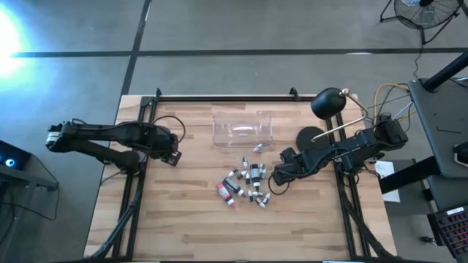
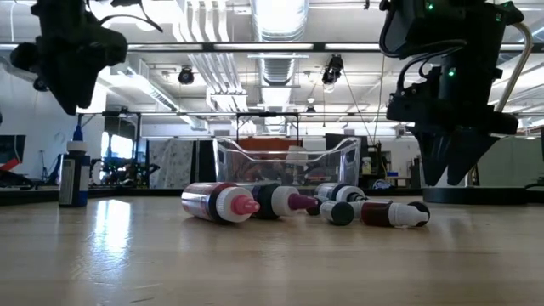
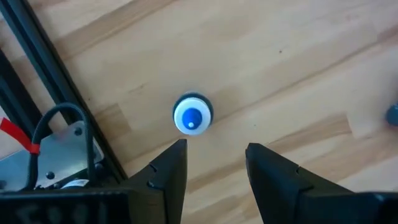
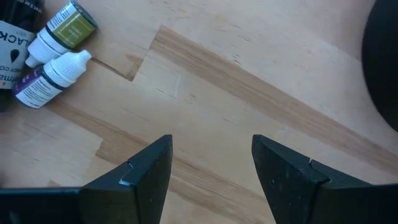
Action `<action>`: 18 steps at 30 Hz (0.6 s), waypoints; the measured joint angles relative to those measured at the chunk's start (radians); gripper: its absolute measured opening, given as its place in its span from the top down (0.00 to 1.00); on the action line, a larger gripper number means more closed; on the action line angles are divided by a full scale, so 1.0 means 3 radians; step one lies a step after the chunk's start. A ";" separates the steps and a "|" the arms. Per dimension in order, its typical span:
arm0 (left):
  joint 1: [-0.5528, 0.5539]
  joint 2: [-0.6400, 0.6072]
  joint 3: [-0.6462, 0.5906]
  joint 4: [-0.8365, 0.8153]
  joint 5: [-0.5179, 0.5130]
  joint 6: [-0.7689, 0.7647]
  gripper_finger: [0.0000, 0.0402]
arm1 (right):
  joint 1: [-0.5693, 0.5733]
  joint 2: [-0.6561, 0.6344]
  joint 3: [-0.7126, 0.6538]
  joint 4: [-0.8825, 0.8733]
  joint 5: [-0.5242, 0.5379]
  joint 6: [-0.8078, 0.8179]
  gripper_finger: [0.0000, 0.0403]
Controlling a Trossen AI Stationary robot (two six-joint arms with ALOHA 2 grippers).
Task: Pick & Place food coloring
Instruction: Put the large blue food coloring bottle into the transparent bin
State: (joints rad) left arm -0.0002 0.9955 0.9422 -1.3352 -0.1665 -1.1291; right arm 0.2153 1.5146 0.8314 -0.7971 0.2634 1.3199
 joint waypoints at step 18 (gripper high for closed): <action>0.0008 0.0180 -0.0437 0.0424 -0.0163 0.0032 0.66 | 0.0001 0.0000 -0.0005 -0.0003 0.0000 0.0043 0.47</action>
State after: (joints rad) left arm 0.0023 1.0494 0.8110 -1.2079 -0.2156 -1.1196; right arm 0.2157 1.5146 0.8299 -0.7979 0.2634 1.3327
